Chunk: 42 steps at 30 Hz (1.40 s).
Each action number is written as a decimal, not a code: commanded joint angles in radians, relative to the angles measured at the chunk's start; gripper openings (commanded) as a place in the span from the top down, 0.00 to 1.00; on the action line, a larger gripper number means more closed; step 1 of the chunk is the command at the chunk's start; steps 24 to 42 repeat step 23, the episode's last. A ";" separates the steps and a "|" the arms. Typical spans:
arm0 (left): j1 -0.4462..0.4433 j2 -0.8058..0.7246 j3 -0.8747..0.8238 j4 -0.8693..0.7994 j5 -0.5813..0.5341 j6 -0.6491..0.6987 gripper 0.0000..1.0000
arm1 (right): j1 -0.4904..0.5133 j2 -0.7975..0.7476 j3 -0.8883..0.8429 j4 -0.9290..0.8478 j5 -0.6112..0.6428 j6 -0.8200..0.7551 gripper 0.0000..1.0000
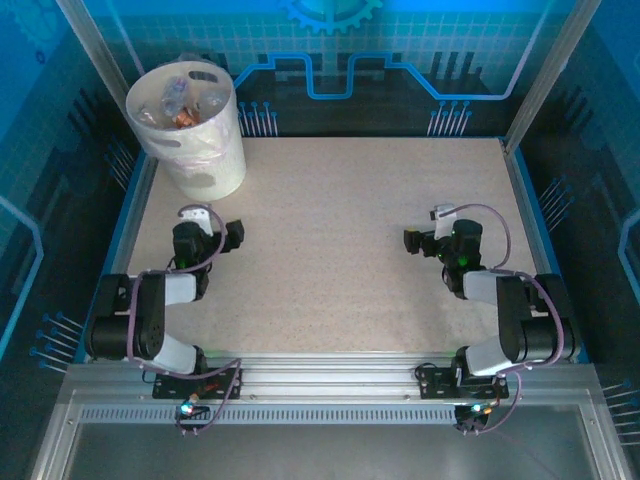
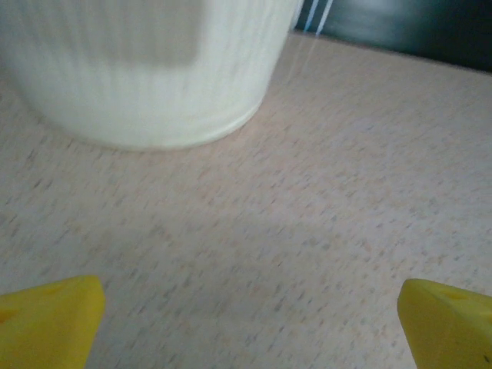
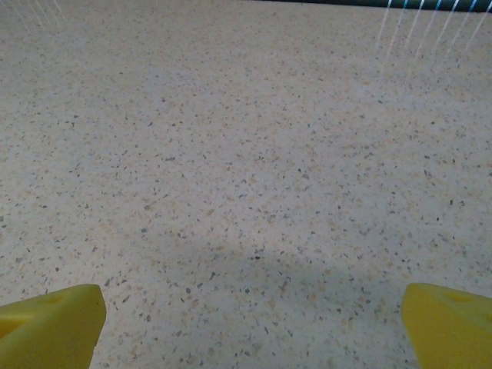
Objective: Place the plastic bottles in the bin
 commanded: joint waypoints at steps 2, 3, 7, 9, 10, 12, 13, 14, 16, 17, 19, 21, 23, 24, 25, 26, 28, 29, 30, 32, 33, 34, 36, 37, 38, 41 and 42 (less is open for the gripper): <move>-0.035 0.029 -0.020 0.117 -0.085 0.043 0.01 | -0.005 0.017 -0.028 0.133 0.013 -0.010 0.00; -0.060 0.027 -0.007 0.088 -0.135 0.057 0.01 | -0.001 0.025 -0.010 0.114 0.053 0.002 0.00; -0.095 0.032 -0.006 0.094 -0.236 0.071 0.01 | 0.038 0.030 0.015 0.069 0.131 -0.014 0.00; -0.095 0.032 -0.007 0.096 -0.236 0.071 0.01 | 0.037 0.029 0.015 0.066 0.131 -0.014 0.00; -0.095 0.032 -0.007 0.096 -0.236 0.070 0.01 | 0.039 0.030 0.015 0.066 0.129 -0.014 0.00; -0.095 0.032 -0.007 0.096 -0.236 0.071 0.01 | 0.037 0.030 0.015 0.067 0.131 -0.014 0.00; -0.096 0.032 -0.007 0.096 -0.236 0.071 0.01 | 0.038 0.031 0.015 0.066 0.130 -0.014 0.00; -0.095 0.032 -0.007 0.096 -0.236 0.071 0.01 | 0.038 0.030 0.015 0.066 0.130 -0.014 0.00; -0.095 0.032 -0.007 0.096 -0.236 0.071 0.01 | 0.039 0.030 0.017 0.065 0.131 -0.015 0.00; -0.095 0.032 -0.007 0.096 -0.236 0.071 0.01 | 0.036 0.030 0.021 0.059 0.128 -0.014 0.00; -0.096 0.032 -0.007 0.097 -0.236 0.071 0.01 | 0.036 0.031 0.020 0.059 0.127 -0.014 0.00; -0.095 0.032 -0.007 0.096 -0.236 0.071 0.01 | 0.037 0.030 0.018 0.060 0.127 -0.014 0.00; -0.096 0.032 -0.007 0.096 -0.236 0.071 0.01 | 0.037 0.030 0.018 0.061 0.127 -0.014 0.00; -0.096 0.032 -0.007 0.096 -0.236 0.071 0.01 | 0.037 0.030 0.018 0.061 0.127 -0.014 0.00; -0.096 0.032 -0.007 0.096 -0.236 0.071 0.01 | 0.037 0.030 0.018 0.061 0.127 -0.014 0.00; -0.096 0.032 -0.007 0.096 -0.236 0.071 0.01 | 0.037 0.030 0.018 0.061 0.127 -0.014 0.00; -0.096 0.032 -0.007 0.096 -0.236 0.071 0.01 | 0.037 0.030 0.018 0.061 0.127 -0.014 0.00; -0.096 0.032 -0.007 0.096 -0.236 0.071 0.01 | 0.037 0.030 0.018 0.061 0.127 -0.014 0.00; -0.096 0.032 -0.007 0.096 -0.236 0.071 0.01 | 0.037 0.030 0.018 0.061 0.127 -0.014 0.00; -0.096 0.032 -0.007 0.096 -0.236 0.071 0.01 | 0.037 0.030 0.018 0.061 0.127 -0.014 0.00; -0.096 0.032 -0.007 0.096 -0.236 0.071 0.01 | 0.037 0.030 0.018 0.061 0.127 -0.014 0.00; -0.096 0.032 -0.007 0.096 -0.236 0.071 0.01 | 0.037 0.030 0.018 0.061 0.127 -0.014 0.00; -0.096 0.032 -0.007 0.096 -0.236 0.071 0.01 | 0.037 0.030 0.018 0.061 0.127 -0.014 0.00; -0.096 0.032 -0.007 0.096 -0.236 0.071 0.01 | 0.037 0.030 0.018 0.061 0.127 -0.014 0.00; -0.096 0.032 -0.007 0.096 -0.236 0.071 0.01 | 0.037 0.030 0.018 0.061 0.127 -0.014 0.00; -0.096 0.032 -0.007 0.096 -0.236 0.071 0.01 | 0.037 0.030 0.018 0.061 0.127 -0.014 0.00; -0.096 0.032 -0.007 0.096 -0.236 0.071 0.01 | 0.037 0.030 0.018 0.061 0.127 -0.014 0.00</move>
